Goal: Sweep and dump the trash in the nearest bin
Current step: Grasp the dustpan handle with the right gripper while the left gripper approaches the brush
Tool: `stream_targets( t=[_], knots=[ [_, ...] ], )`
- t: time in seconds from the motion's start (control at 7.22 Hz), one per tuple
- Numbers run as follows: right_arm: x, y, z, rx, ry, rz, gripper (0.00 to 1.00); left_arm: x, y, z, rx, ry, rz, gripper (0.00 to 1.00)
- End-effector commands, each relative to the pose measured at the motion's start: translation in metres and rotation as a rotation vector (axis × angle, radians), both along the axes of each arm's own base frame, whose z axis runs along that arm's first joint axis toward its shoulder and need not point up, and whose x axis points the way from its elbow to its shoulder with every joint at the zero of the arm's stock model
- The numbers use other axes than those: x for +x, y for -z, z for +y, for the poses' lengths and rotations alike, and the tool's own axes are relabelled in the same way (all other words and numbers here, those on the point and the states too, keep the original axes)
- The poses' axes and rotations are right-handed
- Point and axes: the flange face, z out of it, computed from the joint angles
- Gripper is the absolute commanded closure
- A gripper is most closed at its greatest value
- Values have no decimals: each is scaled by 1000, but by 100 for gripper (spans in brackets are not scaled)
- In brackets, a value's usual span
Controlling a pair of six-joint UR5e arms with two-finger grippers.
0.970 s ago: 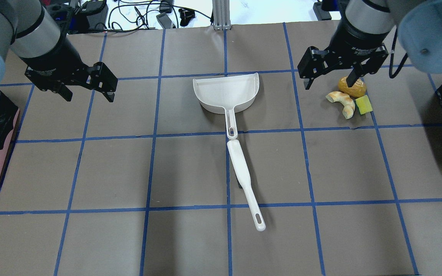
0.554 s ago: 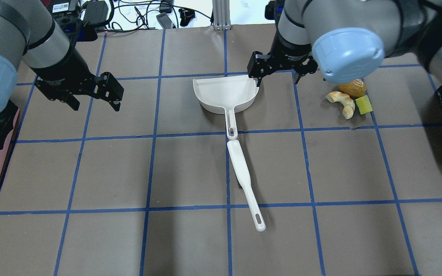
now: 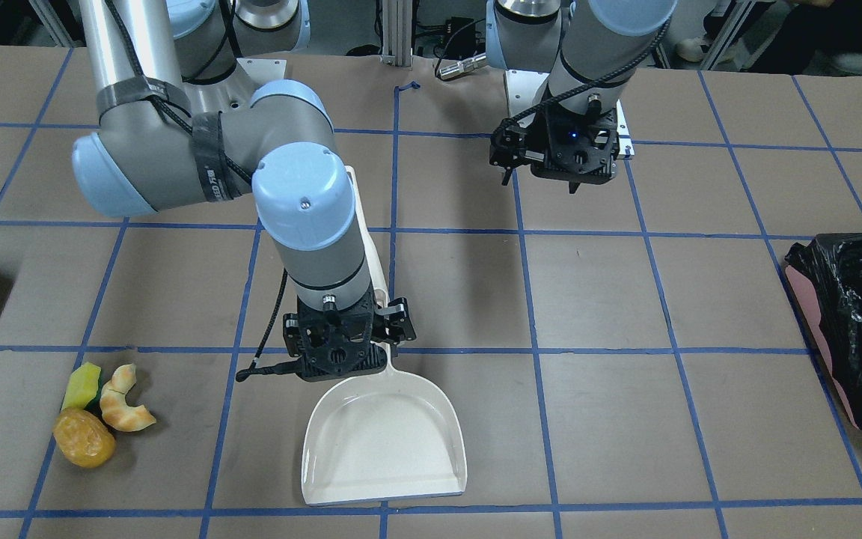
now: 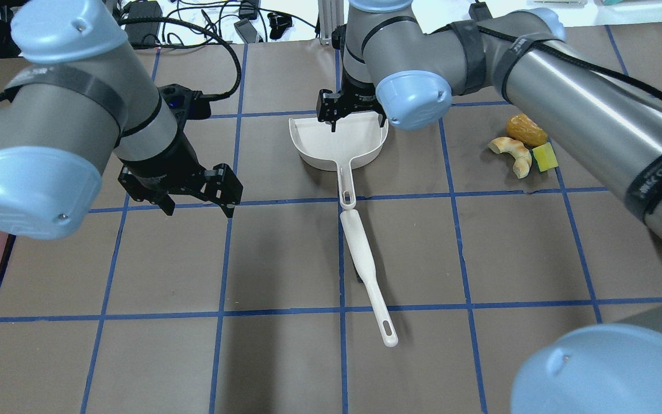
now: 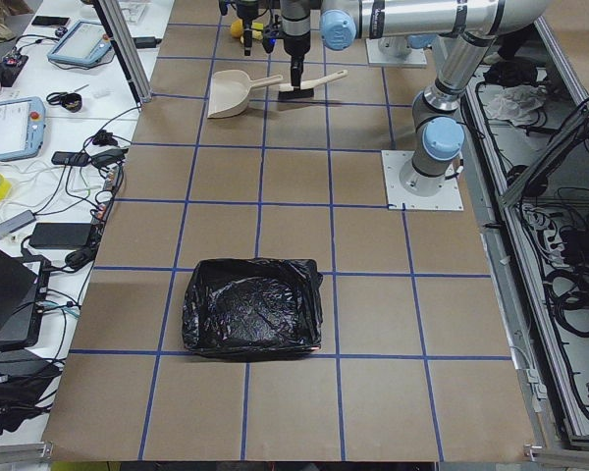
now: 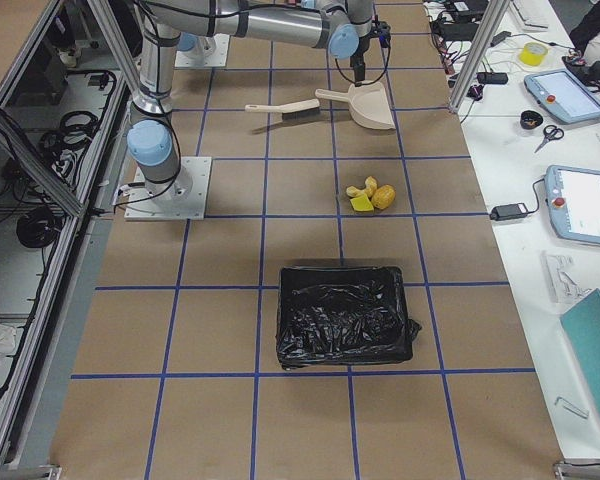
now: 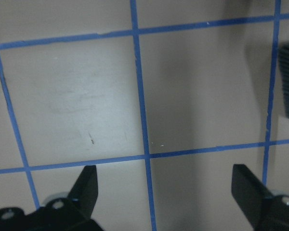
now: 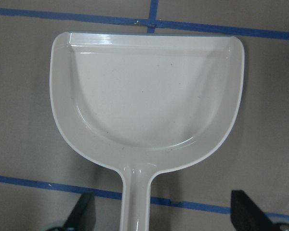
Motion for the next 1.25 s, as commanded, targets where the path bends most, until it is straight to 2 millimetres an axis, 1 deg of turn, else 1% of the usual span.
stream_targets(
  t=[0.0,0.14,0.28,0.42,0.55,0.69,0.97,1.11],
  knots=[
    [20,35,4,44,-30,42,4,-27,25,33,47,-7,0,0],
    [35,49,14,63,-59,51,4,-42,41,45,32,-23,12,0],
    [36,58,20,85,-74,61,4,-51,60,57,40,-48,6,0],
    [32,67,28,111,-82,71,4,-66,74,64,33,-79,-2,0],
    [26,77,31,111,-85,114,4,-81,79,70,28,-114,-10,2],
    [24,79,33,119,-82,130,4,-88,87,76,42,-115,-25,2],
    [24,84,39,140,-80,124,9,-99,91,82,25,-94,-13,2],
    [27,81,43,140,-81,121,9,-115,94,90,19,-100,-15,2]
  ],
)
